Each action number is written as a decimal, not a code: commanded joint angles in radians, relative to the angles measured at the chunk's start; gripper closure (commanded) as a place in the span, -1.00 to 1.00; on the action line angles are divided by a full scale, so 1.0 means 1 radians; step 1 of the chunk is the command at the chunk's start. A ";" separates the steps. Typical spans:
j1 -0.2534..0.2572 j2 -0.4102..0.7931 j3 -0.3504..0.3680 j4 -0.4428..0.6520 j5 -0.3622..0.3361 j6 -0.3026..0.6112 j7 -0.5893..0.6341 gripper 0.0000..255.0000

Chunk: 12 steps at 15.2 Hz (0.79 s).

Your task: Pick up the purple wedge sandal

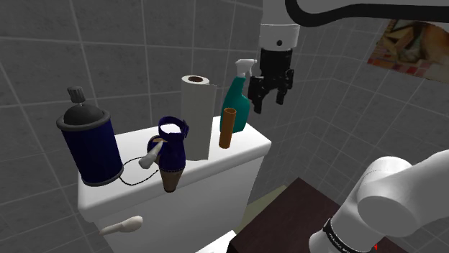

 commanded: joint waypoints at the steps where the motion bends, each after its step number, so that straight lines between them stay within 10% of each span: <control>1: 0.011 0.044 0.038 0.054 0.022 -0.016 0.043 -1.00; 12: 0.059 0.367 0.238 0.413 0.044 -0.079 0.286 -1.00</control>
